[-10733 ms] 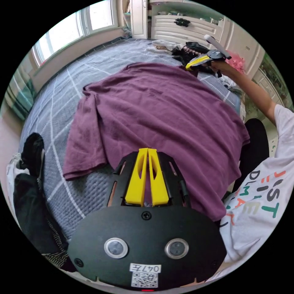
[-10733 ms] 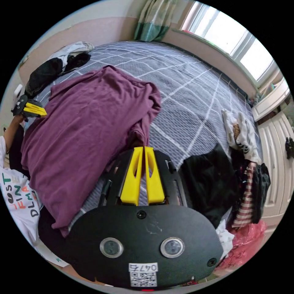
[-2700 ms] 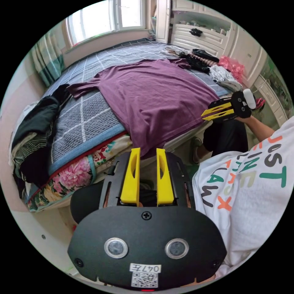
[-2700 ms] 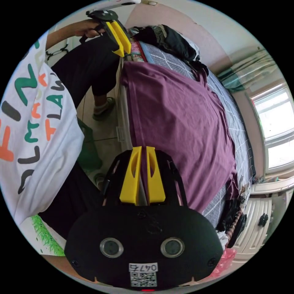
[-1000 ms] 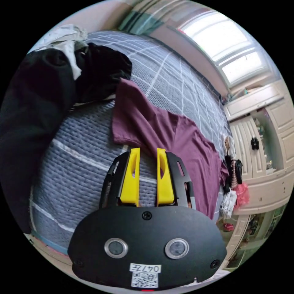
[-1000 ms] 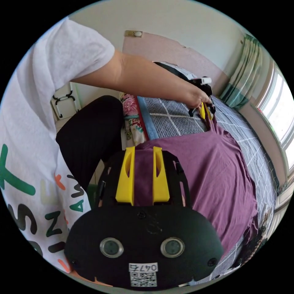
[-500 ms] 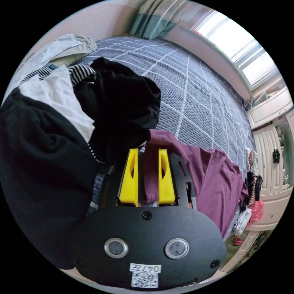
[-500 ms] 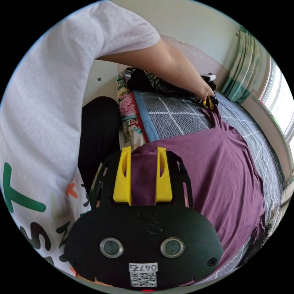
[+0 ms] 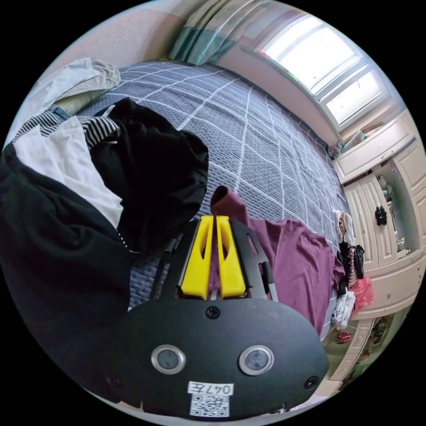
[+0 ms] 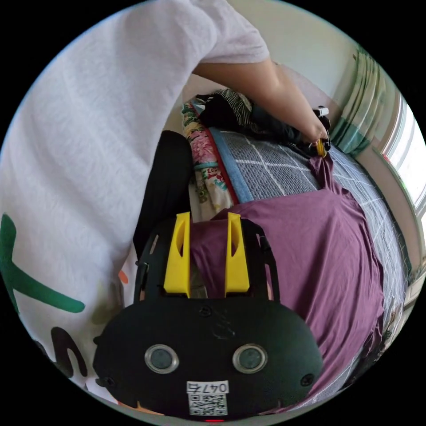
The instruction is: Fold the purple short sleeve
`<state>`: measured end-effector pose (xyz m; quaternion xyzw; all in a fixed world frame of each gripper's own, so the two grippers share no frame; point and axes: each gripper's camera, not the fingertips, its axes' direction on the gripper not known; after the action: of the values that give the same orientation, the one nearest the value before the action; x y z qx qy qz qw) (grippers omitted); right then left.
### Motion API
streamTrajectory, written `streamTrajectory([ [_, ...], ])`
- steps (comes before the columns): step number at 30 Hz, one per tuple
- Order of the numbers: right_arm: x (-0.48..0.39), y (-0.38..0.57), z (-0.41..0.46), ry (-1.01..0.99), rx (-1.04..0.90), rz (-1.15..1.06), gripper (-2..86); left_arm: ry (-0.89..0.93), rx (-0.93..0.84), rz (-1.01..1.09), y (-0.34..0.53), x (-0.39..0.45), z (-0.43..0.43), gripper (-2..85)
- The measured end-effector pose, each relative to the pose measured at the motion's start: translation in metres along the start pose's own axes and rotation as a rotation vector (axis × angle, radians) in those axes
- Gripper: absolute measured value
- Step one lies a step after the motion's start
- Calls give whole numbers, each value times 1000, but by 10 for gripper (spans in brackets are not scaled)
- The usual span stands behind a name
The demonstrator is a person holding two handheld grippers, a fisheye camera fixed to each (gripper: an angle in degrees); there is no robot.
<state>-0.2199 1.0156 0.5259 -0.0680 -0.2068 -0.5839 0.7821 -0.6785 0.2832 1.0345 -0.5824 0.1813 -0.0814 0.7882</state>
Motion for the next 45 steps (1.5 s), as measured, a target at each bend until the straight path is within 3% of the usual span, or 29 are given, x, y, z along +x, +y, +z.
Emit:
streamTrajectory([
  [8, -25, 4, 9, -1, -159, -32, 88, 11, 8, 40, -11, 28, -9, -4],
  [11, -36, 3, -2, 53, -93, -76, 56, -7, 5, 74, -13, 39, -10, -4],
  [14, -48, 0, 6, 166, -149, -187, 32, -21, 1, 74, -13, 43, -9, -5],
  [21, -55, 10, -5, 125, -156, -222, 70, 13, -7, 41, -12, 50, -3, -5],
  [27, -61, 26, -6, 283, -124, -348, 10, -2, -15, 48, -9, 70, 2, -5],
  [33, -21, 49, -51, 182, 4, -146, 0, 19, -2, 44, -3, 91, 1, -6],
  [37, 32, 80, -103, 46, 136, 114, -1, 62, 10, 73, -2, 123, -1, -7],
  [45, 90, 167, -177, 75, 231, 344, -1, 154, 26, 290, 3, 274, 11, -8],
])
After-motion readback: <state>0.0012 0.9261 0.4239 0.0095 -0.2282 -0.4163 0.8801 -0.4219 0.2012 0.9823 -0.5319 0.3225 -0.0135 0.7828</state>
